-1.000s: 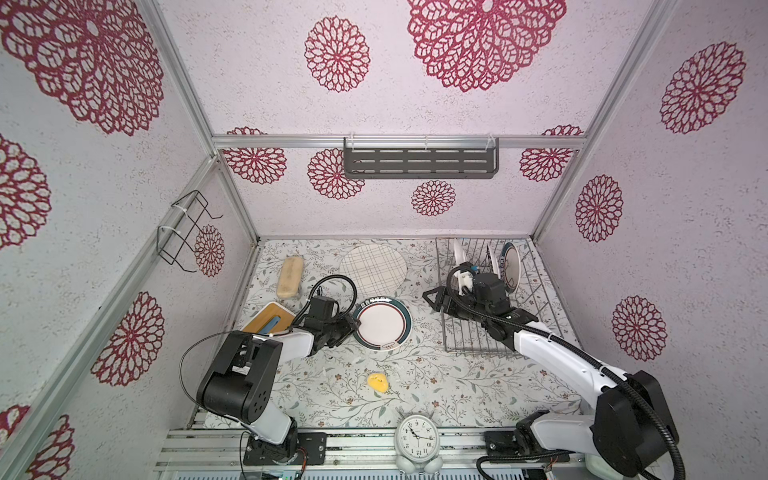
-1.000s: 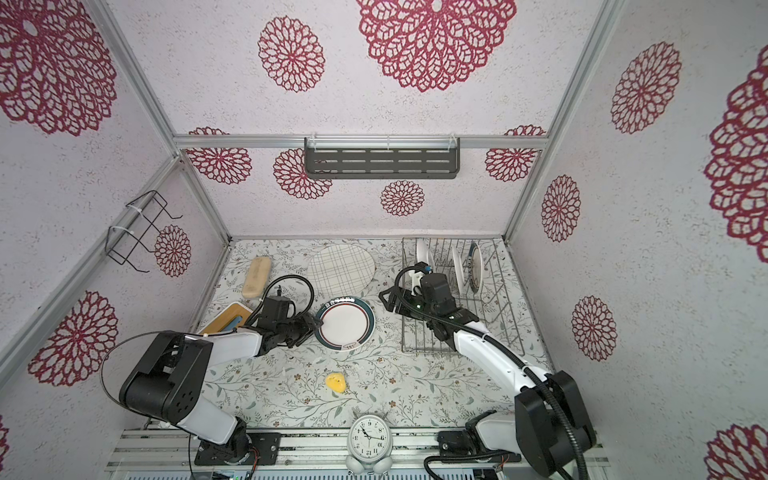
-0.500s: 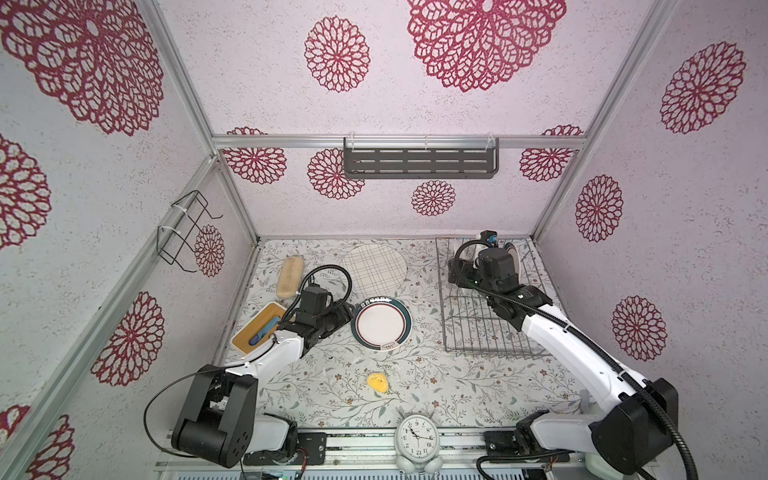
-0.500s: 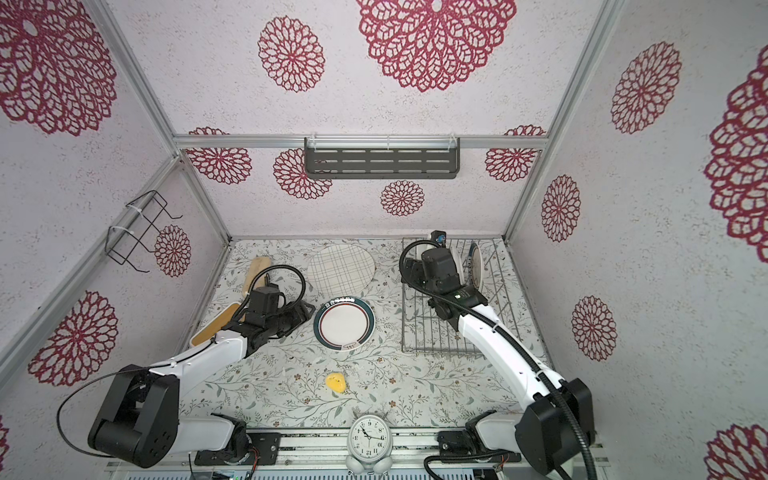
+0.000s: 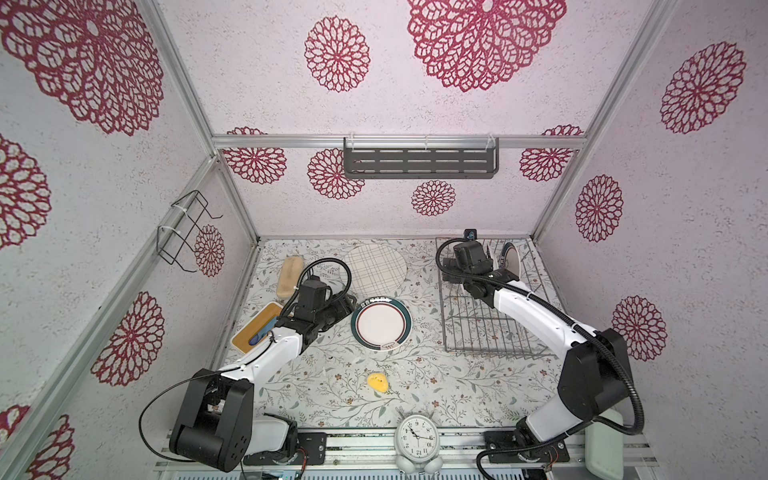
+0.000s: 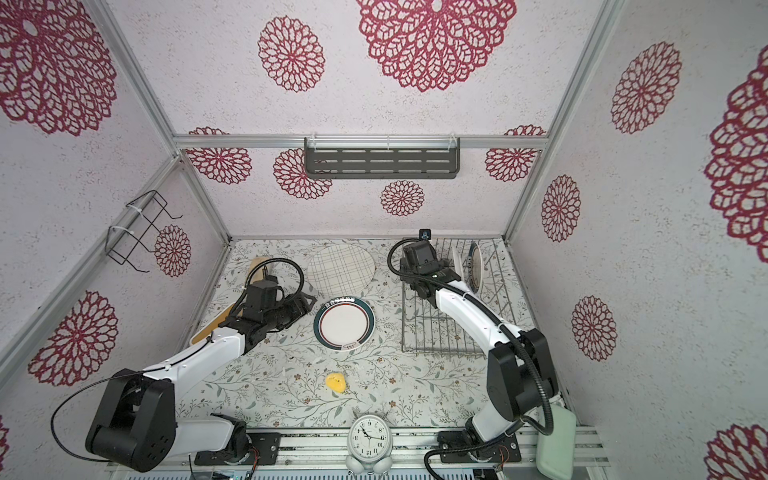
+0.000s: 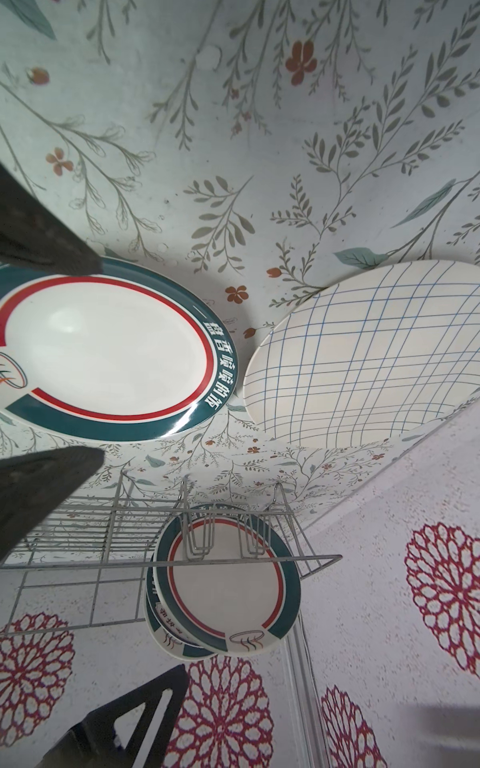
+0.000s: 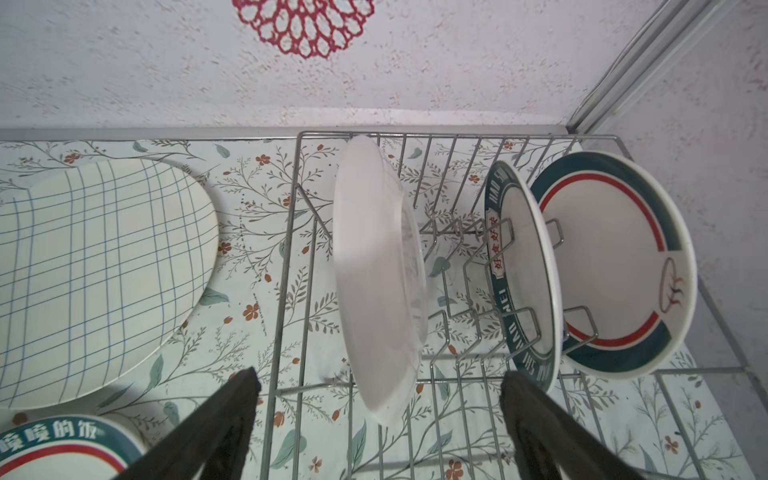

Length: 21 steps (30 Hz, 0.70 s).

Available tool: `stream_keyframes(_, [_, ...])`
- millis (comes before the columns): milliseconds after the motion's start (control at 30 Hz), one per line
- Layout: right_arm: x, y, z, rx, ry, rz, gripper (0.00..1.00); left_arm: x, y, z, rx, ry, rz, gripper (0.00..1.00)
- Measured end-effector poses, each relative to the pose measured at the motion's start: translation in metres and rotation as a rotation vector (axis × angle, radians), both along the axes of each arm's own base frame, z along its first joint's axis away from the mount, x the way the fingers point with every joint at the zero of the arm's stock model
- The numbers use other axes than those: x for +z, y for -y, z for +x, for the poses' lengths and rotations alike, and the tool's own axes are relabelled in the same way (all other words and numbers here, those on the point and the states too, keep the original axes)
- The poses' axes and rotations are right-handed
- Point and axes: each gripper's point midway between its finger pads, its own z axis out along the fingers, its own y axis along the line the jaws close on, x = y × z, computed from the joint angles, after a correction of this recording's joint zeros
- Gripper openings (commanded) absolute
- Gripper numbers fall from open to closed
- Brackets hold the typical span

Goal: Unload the plates from the dish rack
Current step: Pick up the plate from the dish rack.

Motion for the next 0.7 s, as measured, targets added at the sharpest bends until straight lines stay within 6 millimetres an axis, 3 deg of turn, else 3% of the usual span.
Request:
stream_keyframes(367, [-0.024, 0.0, 0.023, -0.042, -0.035, -0.086, 0.8, 0.001, 0.009, -0.001, -0.017, 0.001, -0.022, 0.7])
stream_keyframes(600, [-0.046, 0.01, 0.028, -0.096, -0.068, -0.173, 0.62, 0.001, 0.01, -0.002, -0.021, 0.0, -0.024, 0.7])
stream_keyframes(700, [-0.048, 0.016, 0.028, -0.124, -0.066, -0.204, 0.59, 0.001, 0.011, -0.002, -0.021, 0.0, -0.025, 0.7])
